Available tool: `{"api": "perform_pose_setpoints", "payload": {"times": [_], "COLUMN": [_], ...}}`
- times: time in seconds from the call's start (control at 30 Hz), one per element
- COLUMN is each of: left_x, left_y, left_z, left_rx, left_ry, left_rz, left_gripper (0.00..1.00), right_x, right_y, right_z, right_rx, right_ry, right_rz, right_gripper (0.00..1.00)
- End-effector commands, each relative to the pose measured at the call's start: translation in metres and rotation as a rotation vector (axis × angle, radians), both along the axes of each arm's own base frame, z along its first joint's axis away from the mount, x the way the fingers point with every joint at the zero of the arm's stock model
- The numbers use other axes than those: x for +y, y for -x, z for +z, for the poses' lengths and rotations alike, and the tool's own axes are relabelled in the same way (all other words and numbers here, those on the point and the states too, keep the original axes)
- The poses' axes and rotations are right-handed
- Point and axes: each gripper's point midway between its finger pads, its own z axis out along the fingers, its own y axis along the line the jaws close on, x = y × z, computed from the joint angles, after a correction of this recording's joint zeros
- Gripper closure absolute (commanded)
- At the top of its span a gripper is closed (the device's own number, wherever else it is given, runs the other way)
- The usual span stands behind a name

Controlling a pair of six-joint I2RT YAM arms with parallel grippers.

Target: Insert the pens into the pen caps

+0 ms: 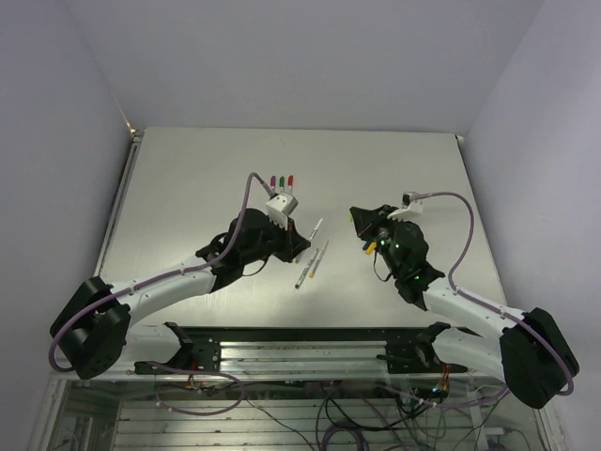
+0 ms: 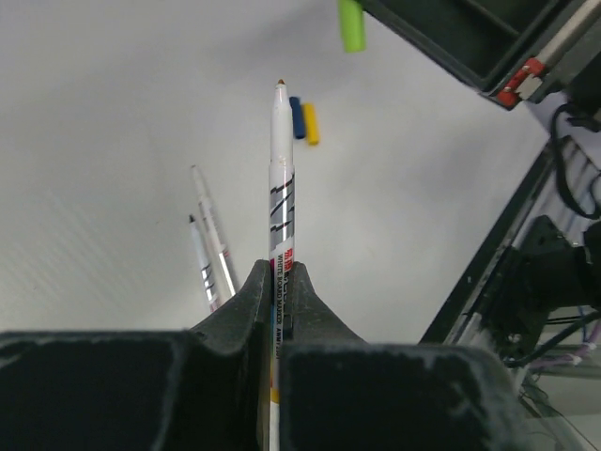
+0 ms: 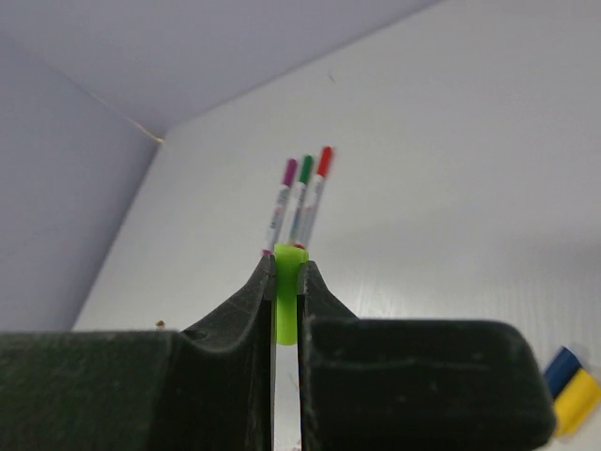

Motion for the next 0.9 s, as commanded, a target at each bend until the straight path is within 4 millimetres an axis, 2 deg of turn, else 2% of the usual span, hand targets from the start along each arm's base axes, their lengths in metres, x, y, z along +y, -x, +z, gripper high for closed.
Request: {"api": "perform_pose_setpoints", "payload": {"times": [0.0,0.17,0.27,0.47,0.87], "left_x": [-0.017,-0.025,-0.028,-0.036,-0.032], "left_y": [0.011,0.014,0.014,0.015,0.012], "left_z": [0.033,0.048,0.054,0.063,0.065], "left_rx": [-0.057,-0.079,-0.089,-0.102,-0.124], "left_ry": [0.156,0.231,0.255,0.285,0.292], "left_rz": [-0.099,-0.134,-0.145,-0.175,-0.146], "left_gripper": [0.93,0.93,0.93,0.93,0.93], "right_x": [0.007,0.006,0.011,0.021,0.033], "right_y": [0.006,0.018,0.022,0.025,0.028], "right_z": [0.065,0.092,0.101,0.106,0.099], "right_rx": [-0.266,-0.399,-0.436,-0.455,-0.427], "right_ry": [-0.163,-0.277,-0.32,-0.404,-0.462], "right_rz": [0.053,0.086,0.12,0.181,0.247], "right_gripper": [1.0,1.0,1.0,1.0,1.0]}}
